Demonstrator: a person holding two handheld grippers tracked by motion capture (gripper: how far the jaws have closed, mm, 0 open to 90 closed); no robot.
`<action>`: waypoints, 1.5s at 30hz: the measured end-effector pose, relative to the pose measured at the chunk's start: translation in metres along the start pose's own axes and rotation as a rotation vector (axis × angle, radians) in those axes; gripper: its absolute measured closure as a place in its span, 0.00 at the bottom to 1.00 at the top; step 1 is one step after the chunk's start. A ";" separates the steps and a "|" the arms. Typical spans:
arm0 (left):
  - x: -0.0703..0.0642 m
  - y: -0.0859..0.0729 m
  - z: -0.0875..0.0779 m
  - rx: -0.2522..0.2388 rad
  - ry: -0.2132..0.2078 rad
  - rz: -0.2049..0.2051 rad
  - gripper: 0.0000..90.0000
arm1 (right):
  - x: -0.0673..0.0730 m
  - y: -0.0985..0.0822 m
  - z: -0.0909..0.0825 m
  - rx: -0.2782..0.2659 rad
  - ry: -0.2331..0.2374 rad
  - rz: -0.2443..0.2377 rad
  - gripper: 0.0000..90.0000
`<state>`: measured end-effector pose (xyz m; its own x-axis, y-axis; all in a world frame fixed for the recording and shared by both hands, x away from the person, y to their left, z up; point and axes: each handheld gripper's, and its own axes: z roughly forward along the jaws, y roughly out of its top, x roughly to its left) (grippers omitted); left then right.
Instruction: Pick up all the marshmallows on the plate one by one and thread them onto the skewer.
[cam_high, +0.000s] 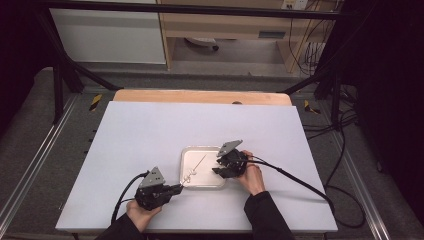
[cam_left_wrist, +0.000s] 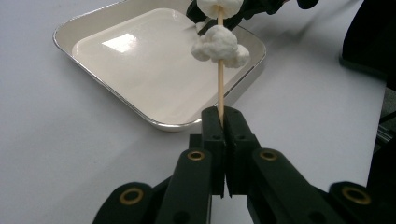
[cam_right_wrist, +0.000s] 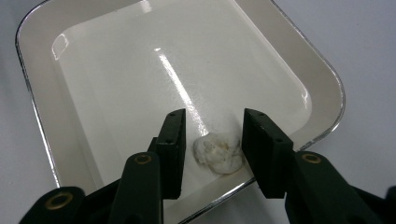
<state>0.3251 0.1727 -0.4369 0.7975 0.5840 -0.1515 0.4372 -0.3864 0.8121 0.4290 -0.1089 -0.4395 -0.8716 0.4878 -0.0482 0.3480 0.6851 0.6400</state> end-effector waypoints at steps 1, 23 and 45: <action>0.000 0.000 0.000 0.000 -0.001 0.001 0.98 | 0.000 0.000 0.000 0.002 0.000 0.000 0.70; 0.000 0.000 0.000 -0.001 -0.001 0.003 0.98 | -0.002 0.005 -0.014 -0.086 0.079 0.096 0.76; -0.002 0.001 -0.002 -0.017 -0.004 0.004 0.98 | 0.001 0.014 -0.062 -0.367 0.247 0.252 0.77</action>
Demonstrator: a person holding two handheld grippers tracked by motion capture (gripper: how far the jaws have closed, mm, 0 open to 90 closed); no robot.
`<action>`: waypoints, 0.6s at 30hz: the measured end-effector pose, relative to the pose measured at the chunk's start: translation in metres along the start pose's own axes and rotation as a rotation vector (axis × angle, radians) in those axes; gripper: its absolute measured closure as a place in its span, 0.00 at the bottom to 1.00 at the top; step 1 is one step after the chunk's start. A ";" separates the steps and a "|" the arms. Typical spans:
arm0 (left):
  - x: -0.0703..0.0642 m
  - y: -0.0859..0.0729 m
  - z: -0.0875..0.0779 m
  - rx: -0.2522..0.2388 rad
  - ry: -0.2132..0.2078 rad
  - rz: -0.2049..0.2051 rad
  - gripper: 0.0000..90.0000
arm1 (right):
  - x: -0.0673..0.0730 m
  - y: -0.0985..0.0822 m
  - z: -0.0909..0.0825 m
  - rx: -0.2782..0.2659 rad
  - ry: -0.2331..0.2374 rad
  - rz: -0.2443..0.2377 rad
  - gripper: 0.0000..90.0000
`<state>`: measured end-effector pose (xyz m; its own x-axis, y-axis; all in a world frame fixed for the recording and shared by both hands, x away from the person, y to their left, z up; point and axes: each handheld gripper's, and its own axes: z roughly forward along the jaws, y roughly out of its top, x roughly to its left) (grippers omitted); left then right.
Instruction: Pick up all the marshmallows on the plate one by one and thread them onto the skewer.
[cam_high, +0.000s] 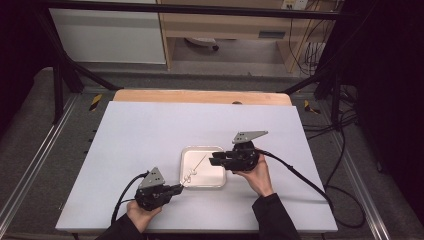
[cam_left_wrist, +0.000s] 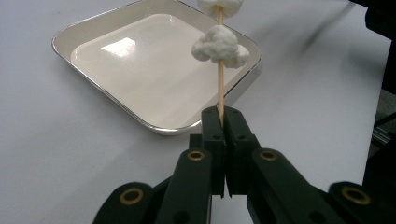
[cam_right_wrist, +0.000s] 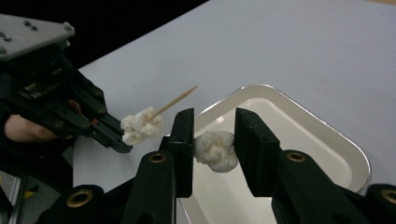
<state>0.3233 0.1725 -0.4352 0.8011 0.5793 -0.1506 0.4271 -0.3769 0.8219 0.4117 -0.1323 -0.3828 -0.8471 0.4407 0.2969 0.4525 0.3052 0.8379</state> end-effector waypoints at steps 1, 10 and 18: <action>0.000 0.000 0.000 -0.001 0.000 0.000 0.98 | 0.000 0.001 -0.002 -0.015 0.006 0.007 0.77; -0.001 0.000 -0.001 -0.011 -0.002 0.005 0.98 | 0.000 0.009 -0.010 -0.129 0.076 0.072 0.77; -0.001 0.000 -0.001 -0.019 -0.007 0.008 0.98 | -0.004 0.010 -0.004 -0.170 0.104 0.118 0.77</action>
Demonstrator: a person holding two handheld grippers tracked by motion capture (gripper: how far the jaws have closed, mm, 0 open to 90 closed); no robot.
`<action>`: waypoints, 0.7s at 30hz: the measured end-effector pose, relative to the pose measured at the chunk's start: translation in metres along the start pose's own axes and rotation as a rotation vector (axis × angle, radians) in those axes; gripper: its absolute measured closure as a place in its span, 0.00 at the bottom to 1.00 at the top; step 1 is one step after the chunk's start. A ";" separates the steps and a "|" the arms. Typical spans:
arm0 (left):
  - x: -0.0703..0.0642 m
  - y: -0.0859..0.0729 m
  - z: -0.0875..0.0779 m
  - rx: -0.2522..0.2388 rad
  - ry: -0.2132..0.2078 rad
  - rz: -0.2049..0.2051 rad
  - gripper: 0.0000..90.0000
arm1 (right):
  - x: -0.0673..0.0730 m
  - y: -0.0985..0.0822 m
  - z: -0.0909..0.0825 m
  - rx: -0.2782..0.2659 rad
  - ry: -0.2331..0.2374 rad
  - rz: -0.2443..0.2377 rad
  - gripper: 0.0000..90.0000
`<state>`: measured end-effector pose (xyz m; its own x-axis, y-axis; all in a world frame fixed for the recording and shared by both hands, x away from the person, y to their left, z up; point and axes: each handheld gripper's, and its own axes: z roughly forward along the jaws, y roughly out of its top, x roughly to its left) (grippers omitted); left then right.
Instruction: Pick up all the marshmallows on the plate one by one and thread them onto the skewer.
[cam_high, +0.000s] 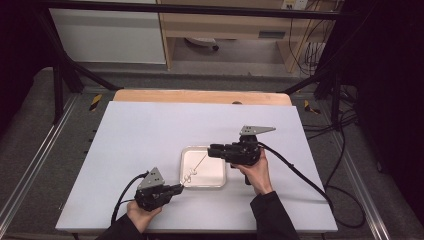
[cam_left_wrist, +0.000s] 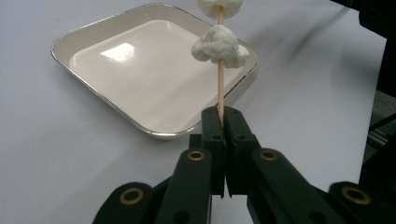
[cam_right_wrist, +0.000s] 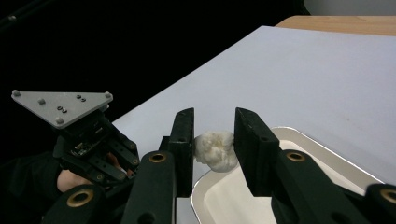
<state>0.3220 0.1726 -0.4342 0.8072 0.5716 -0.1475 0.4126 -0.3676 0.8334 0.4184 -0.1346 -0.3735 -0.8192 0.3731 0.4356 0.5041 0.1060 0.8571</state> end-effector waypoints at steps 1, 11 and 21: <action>0.000 0.000 0.000 0.000 -0.001 0.000 0.98 | -0.001 0.000 0.001 -0.003 0.003 0.005 0.77; -0.001 0.000 0.001 0.001 -0.003 0.000 0.98 | -0.003 -0.002 0.006 0.001 0.032 0.027 0.77; -0.002 0.000 0.002 0.014 -0.003 0.015 0.98 | -0.004 -0.007 0.011 0.023 0.050 0.038 0.78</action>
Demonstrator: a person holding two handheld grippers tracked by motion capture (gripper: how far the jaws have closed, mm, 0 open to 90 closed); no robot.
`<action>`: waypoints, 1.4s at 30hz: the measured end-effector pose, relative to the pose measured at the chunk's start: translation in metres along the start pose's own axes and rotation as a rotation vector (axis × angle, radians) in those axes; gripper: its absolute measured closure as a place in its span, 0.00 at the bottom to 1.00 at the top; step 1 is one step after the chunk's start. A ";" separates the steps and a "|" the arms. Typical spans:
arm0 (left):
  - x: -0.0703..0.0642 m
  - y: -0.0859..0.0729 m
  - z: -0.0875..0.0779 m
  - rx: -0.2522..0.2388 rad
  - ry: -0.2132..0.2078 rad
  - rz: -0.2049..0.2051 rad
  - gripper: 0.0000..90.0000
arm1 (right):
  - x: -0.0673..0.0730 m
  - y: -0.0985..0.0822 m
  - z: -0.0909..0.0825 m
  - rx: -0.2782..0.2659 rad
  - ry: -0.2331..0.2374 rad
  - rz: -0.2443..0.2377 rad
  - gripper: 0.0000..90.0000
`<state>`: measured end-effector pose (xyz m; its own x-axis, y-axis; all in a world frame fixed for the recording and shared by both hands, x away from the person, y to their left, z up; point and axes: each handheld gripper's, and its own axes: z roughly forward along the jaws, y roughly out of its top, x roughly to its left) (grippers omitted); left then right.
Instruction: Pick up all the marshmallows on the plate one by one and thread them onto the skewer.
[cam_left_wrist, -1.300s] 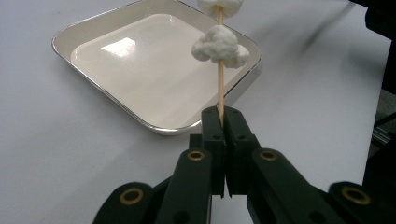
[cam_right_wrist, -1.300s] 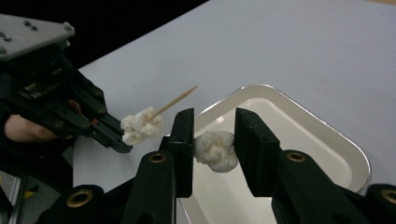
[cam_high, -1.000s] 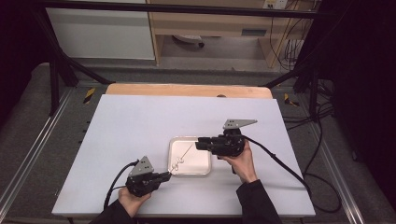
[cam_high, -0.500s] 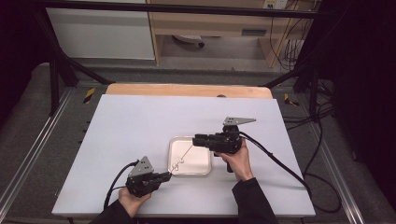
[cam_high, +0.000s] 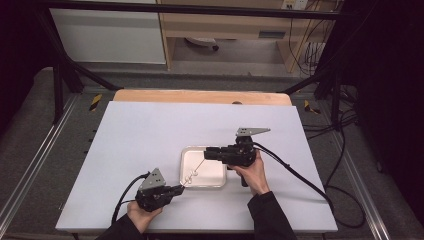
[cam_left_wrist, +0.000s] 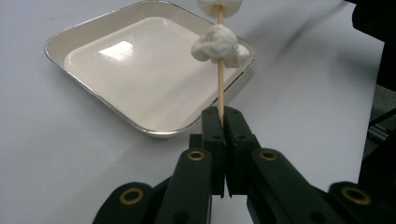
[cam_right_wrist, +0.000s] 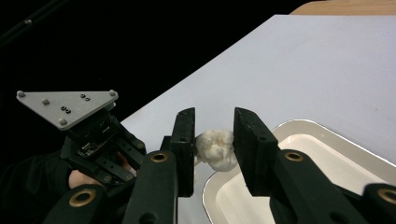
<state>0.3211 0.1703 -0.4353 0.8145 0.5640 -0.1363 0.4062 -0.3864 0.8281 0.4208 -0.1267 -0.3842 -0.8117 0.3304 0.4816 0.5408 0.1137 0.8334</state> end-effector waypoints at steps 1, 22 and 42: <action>0.000 0.000 0.000 0.000 0.001 0.000 0.98 | 0.000 0.000 0.000 0.000 0.000 0.001 0.79; 0.000 -0.001 0.003 0.013 0.005 -0.012 0.98 | 0.004 -0.025 0.024 0.041 0.010 0.007 0.82; 0.004 -0.001 0.005 0.005 0.011 -0.009 0.98 | 0.012 -0.019 0.013 0.024 -0.072 -0.075 0.48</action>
<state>0.3257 0.1691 -0.4391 0.8061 0.5754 -0.1380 0.4159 -0.3850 0.8239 0.4039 -0.1127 -0.3976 -0.8323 0.3868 0.3970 0.4853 0.1623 0.8592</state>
